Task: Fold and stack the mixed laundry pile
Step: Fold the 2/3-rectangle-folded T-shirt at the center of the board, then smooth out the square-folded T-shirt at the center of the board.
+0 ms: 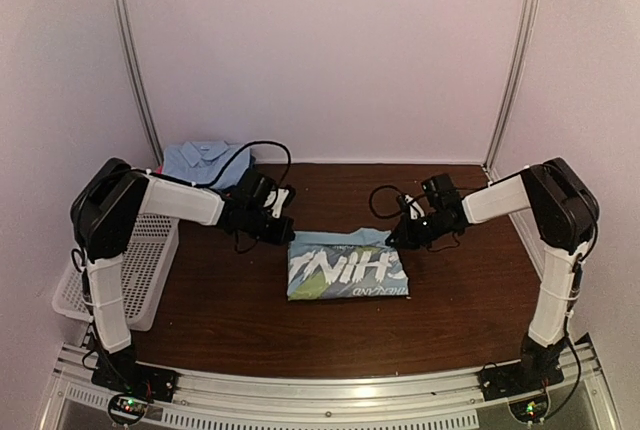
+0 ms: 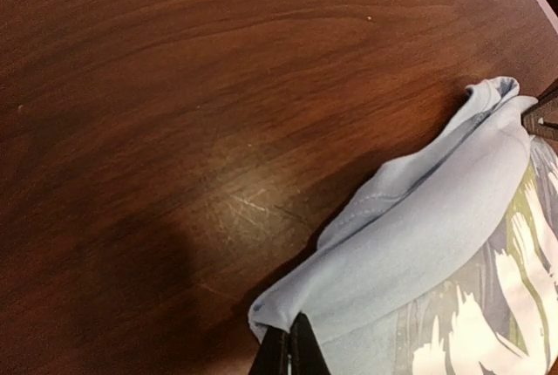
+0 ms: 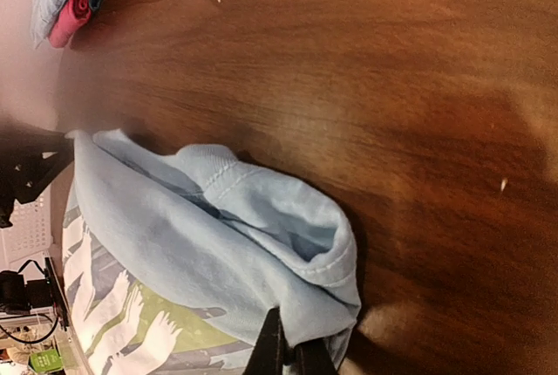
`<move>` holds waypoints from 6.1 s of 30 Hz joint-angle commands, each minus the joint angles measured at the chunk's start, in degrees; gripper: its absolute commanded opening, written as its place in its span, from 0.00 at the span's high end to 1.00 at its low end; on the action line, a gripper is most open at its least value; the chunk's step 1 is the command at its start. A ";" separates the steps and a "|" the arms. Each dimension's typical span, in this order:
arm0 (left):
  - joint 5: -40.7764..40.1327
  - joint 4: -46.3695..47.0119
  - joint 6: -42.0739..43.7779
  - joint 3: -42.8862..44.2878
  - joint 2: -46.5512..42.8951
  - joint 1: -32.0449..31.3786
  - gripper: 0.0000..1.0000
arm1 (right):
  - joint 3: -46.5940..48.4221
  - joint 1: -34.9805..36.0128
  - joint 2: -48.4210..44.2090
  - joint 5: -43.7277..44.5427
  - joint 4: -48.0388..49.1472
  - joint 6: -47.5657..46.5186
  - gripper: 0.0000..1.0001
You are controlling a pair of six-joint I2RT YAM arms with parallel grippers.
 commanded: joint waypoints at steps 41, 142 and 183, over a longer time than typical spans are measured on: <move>-0.64 2.09 1.61 0.77 -3.61 0.81 1.00 | 0.66 -0.78 -7.10 -1.29 -1.66 -0.04 1.00; 13.73 10.85 -2.45 25.23 24.60 3.32 0.60 | 4.45 -6.71 10.29 -9.83 17.67 6.28 0.48; -2.05 16.87 18.30 -7.37 -7.80 -13.83 0.26 | -26.27 -6.08 -27.95 -12.10 14.71 14.58 0.39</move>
